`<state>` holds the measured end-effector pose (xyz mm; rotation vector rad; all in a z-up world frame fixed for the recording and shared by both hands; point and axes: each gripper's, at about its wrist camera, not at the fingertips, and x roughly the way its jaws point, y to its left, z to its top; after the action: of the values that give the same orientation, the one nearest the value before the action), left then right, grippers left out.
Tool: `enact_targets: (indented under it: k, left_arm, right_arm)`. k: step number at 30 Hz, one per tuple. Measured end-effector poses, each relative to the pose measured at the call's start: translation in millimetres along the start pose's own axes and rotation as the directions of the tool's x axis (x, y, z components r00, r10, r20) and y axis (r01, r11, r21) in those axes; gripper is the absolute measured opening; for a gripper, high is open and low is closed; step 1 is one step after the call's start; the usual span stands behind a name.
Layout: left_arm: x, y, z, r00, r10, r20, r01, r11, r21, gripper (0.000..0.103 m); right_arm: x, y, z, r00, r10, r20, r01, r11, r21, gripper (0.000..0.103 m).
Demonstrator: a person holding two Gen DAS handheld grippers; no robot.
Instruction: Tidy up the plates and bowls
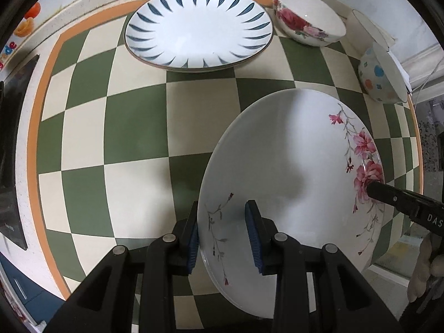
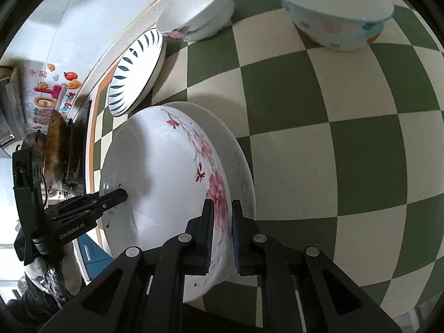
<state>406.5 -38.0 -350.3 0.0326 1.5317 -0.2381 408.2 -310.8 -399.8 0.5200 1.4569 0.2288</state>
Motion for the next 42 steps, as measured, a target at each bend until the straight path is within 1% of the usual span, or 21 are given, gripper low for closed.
enact_targets:
  k: [6,9,11,15,19,24,27,29,30,32,33,34,35,36,37,39,42]
  left_arm:
    - [13.5,-4.7,2.6,0.999,0.020,-0.031,-0.020,1.000,0.007,0.028]
    - [15.6,-7.0,2.6,0.999,0.025,-0.032,-0.025,1.000,0.014,0.028]
    - [15.5,-8.1,4.1,0.999,0.030,-0.034,-0.030,0.999,0.017,0.028]
    - [16.1,-8.4,7.3,0.999,0.026,-0.039,-0.026,1.000,0.018,0.028]
    - [17.3,-4.1,9.6,0.999,0.017,-0.044,-0.016,1.000,0.019,0.028]
    - [7.1,4.3,14.5,0.999,0.024,-0.026,-0.024,1.000,0.011,0.028]
    - [-13.8,16.6,23.2,1.000,0.022,0.012,-0.021,1.000,-0.009,0.028]
    - [-33.1,28.0,34.4,0.998,0.023,0.058,-0.021,0.999,-0.028,0.029]
    - [-39.4,30.5,39.2,0.997,0.026,0.073,-0.023,0.999,-0.038,0.029]
    - [-54.6,46.8,60.2,0.994,0.021,0.110,-0.014,0.998,-0.063,0.029]
    - [-57.0,55.2,69.1,0.992,0.026,0.121,-0.017,0.997,-0.078,0.029]
    - [-58.7,62.0,81.2,0.991,0.034,0.129,-0.022,0.995,-0.093,0.029]
    - [-56.0,70.0,96.2,0.990,0.038,0.133,-0.024,0.994,-0.105,0.029]
    - [-54.3,80.4,104.3,0.990,0.042,0.132,-0.027,0.993,-0.117,0.029]
    - [-48.3,82.7,116.5,0.991,0.043,0.127,-0.027,0.991,-0.131,0.029]
    - [-36.9,98.2,133.6,0.994,0.027,0.110,-0.009,0.988,-0.154,0.029]
    - [-19.8,114.4,157.4,0.997,0.003,0.081,0.011,0.985,-0.170,0.029]
  right_arm:
    - [7.7,3.5,7.4,0.999,-0.028,-0.020,0.028,1.000,0.005,0.014]
    - [8.9,5.5,10.1,0.999,-0.045,-0.024,0.045,0.999,0.008,0.014]
    - [8.2,6.7,11.8,0.998,-0.050,-0.029,0.050,0.999,0.007,0.016]
    - [6.0,11.7,16.2,0.996,-0.080,-0.041,0.080,0.997,0.001,0.017]
    - [3.9,12.5,17.8,0.993,-0.096,-0.064,0.098,0.995,0.019,0.017]
    - [-3.9,12.5,19.2,0.987,-0.142,-0.072,0.144,0.989,0.027,0.017]
    - [-17.8,15.5,24.0,0.993,-0.110,-0.048,0.112,0.993,0.047,0.017]
    - [-28.7,23.4,29.6,0.996,-0.091,-0.021,0.092,0.995,0.050,0.017]
    - [-33.7,29.5,34.2,0.998,-0.068,-0.003,0.068,0.996,0.051,0.019]
    - [-39.3,42.8,46.3,0.999,-0.022,0.027,0.021,0.998,0.055,0.028]
    - [-39.2,52.5,55.4,0.999,0.005,0.042,-0.007,0.999,0.049,0.038]
    - [-37.0,61.6,63.1,0.998,0.023,0.053,-0.025,0.999,0.043,0.043]
    - [-33.3,70.2,72.5,0.997,0.038,0.065,-0.040,0.999,0.036,0.043]
    - [-27.1,79.1,84.7,0.996,0.051,0.073,-0.053,0.998,0.032,0.043]
    - [-19.7,86.2,95.7,0.995,0.058,0.079,-0.061,0.998,0.035,0.043]
    - [-3.5,97.2,117.3,0.994,0.053,0.093,-0.057,0.998,0.037,0.043]
    - [26.6,111.2,147.5,0.995,0.020,0.095,-0.024,0.999,0.038,0.043]
